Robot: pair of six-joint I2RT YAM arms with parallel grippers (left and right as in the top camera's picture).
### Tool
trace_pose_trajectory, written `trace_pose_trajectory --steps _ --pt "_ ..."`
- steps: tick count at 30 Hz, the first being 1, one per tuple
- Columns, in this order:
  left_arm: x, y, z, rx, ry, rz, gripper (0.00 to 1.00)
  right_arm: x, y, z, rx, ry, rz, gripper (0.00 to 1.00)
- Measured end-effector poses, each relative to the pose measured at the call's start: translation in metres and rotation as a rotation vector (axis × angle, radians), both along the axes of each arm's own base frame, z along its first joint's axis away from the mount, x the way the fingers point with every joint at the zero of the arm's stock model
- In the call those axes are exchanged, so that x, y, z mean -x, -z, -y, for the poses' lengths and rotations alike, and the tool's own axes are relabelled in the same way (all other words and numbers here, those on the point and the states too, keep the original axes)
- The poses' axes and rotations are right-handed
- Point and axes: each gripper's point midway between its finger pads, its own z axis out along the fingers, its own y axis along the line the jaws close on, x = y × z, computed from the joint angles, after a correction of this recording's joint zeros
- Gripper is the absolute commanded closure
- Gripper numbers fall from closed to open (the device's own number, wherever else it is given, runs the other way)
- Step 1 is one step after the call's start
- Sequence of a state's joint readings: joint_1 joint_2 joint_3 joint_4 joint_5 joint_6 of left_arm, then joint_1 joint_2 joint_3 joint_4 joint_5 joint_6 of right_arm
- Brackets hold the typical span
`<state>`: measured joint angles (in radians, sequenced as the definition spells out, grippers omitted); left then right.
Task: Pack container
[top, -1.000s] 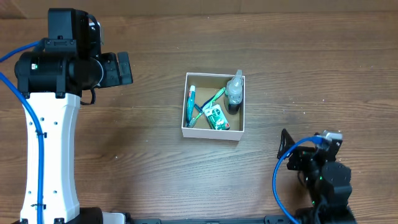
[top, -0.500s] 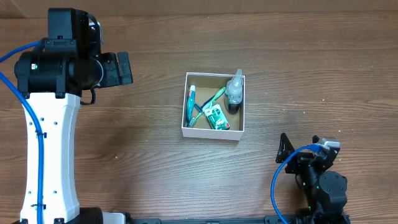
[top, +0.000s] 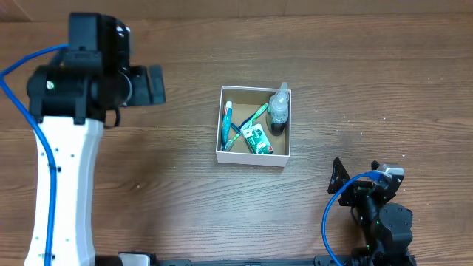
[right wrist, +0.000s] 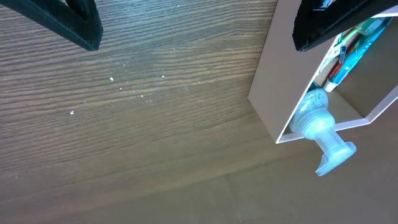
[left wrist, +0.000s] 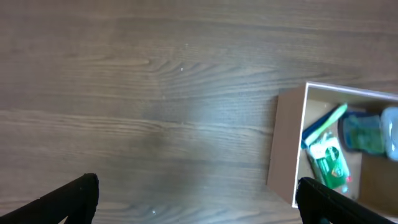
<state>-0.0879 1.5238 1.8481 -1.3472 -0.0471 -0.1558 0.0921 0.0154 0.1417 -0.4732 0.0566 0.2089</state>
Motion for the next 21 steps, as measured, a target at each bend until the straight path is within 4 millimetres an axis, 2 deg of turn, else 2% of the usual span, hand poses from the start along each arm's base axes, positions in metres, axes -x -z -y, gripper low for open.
trace_pose_trajectory --steps 3,5,6,7,9,12,13,15,16,18,21 --pt "-0.001 -0.021 0.008 -0.026 0.057 0.234 0.00 0.000 -0.001 0.000 0.000 0.000 0.003 0.00" --pt "0.004 -0.021 0.015 -0.019 0.131 0.414 0.00 0.000 0.000 0.000 0.000 0.001 0.003 0.00" --pt "0.009 -0.009 0.018 -0.013 0.156 0.456 0.00 0.000 -0.001 0.000 0.000 0.001 0.005 0.00" --pt "0.019 0.014 0.020 -0.004 0.176 0.467 0.00 0.000 -0.001 0.000 0.000 0.002 0.005 0.00" --pt "0.051 0.071 0.016 0.010 0.178 0.430 0.00 0.000 -0.001 0.000 0.000 0.002 0.006 0.00" --pt "0.091 0.113 0.005 0.015 0.146 0.447 0.00 0.000 -0.001 0.000 0.000 0.003 0.005 0.00" --pt "0.102 0.124 0.003 0.017 0.142 0.467 0.00 0.000 -0.001 0.000 0.000 0.003 0.006 0.00" --pt "0.113 0.137 0.003 0.019 0.144 0.496 0.00 0.000 -0.001 0.000 0.000 0.003 0.006 0.00" --pt "0.121 0.151 0.003 0.022 0.146 0.507 0.00 0.000 -0.001 0.000 0.000 0.002 0.006 0.00" --pt "0.127 0.166 0.003 0.027 0.147 0.529 0.00 0.000 -0.001 0.000 0.001 0.002 0.006 0.00" --pt "0.132 0.177 0.004 0.044 0.141 0.569 0.00 0.000 -0.001 0.000 0.000 0.003 0.005 0.00"
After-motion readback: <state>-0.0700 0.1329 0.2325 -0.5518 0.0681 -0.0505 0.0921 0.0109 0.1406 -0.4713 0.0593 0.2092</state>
